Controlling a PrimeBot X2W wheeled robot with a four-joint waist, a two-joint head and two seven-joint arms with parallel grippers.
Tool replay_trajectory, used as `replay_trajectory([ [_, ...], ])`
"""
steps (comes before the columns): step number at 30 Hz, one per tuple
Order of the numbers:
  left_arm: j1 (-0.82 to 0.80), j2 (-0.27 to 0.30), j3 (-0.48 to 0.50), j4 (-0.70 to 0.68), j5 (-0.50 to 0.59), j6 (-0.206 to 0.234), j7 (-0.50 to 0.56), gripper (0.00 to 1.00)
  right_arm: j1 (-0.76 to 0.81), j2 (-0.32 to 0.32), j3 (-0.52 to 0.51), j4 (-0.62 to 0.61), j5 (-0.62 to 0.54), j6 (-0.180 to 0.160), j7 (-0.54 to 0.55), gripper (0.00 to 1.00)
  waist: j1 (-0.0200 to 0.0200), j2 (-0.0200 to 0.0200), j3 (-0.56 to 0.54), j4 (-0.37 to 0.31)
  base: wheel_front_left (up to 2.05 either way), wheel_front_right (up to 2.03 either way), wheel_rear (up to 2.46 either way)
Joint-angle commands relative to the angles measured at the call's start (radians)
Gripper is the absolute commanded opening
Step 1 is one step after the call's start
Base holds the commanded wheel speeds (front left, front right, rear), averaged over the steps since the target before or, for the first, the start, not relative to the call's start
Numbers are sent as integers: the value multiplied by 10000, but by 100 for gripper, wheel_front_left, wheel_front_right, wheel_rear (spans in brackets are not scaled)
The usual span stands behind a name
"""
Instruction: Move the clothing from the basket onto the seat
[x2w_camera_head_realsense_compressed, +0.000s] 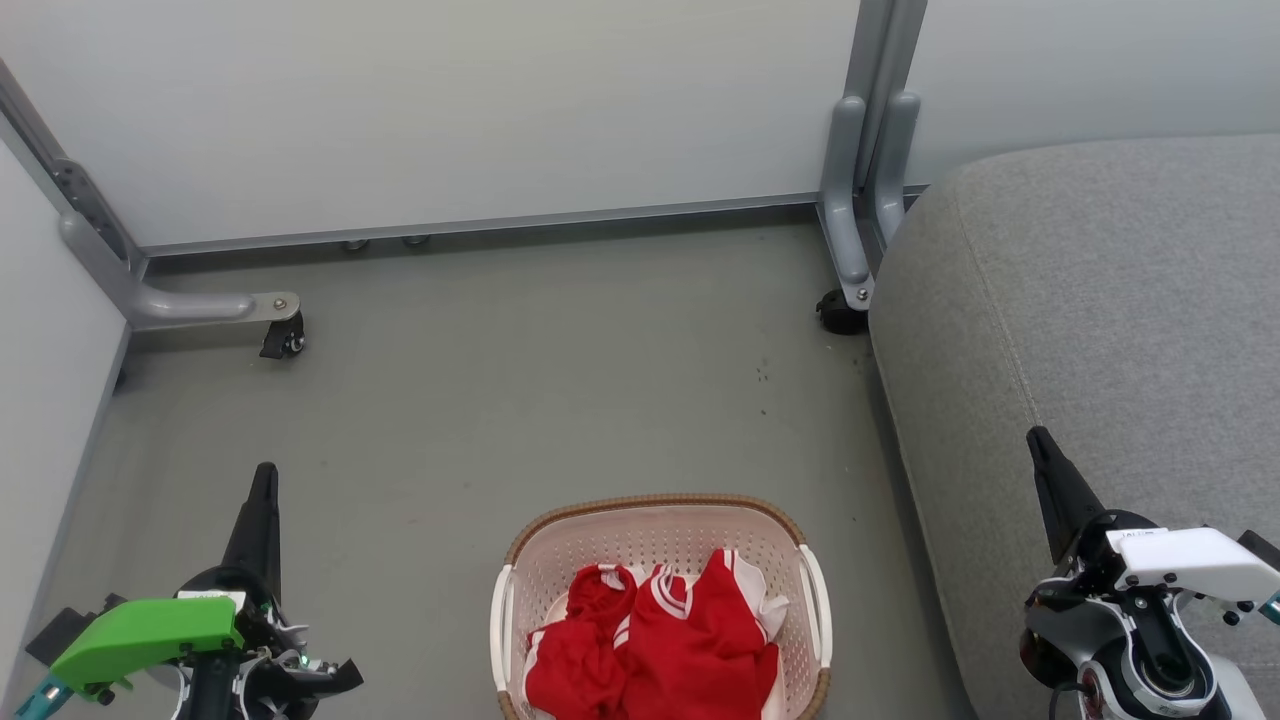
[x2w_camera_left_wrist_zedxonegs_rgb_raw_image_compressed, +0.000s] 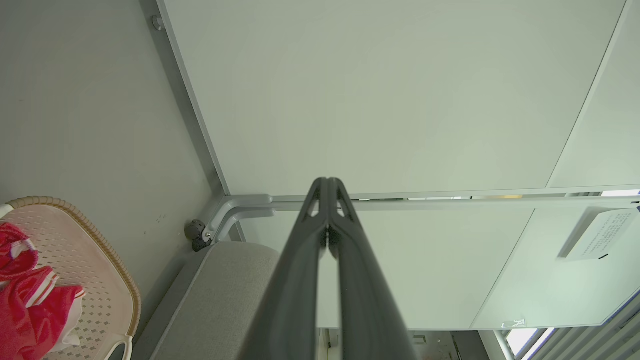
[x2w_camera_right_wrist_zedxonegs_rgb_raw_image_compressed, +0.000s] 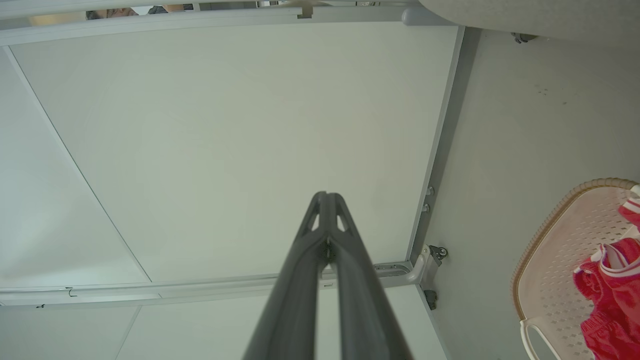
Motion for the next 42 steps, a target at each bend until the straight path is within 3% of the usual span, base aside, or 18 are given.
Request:
replay_trajectory([
  [1, -180, 6, 31, 13, 70, -59, 7, 0, -76, -16, -15, 13, -42, 37, 10, 0, 0, -1, 0, 0, 0, 0, 0],
  [5, -180, 6, 32, 13, 70, -59, 6, 0, -76, -16, -15, 13, -42, 39, 11, 0, 0, -1, 0, 0, 0, 0, 0],
  [6, 15, -6, -7, 22, -1, 4, -1, 100, 10, 6, 5, 28, 2, -2, 0, 100, 0, -1, 0, 0, 0, 0, 0],
  [19, 226, -68, -472, 253, 700, 11, -480, 100, 256, 58, 389, 352, -791, -49, -480, 100, 0, -1, 10, 1, 0, 0, 0],
  [42, 491, -46, -1078, -680, 5329, 89, -1453, 100, 640, 56, 842, -533, -5720, -23, -1456, 100, 0, -1, -12, 116, 0, 0, 0],
])
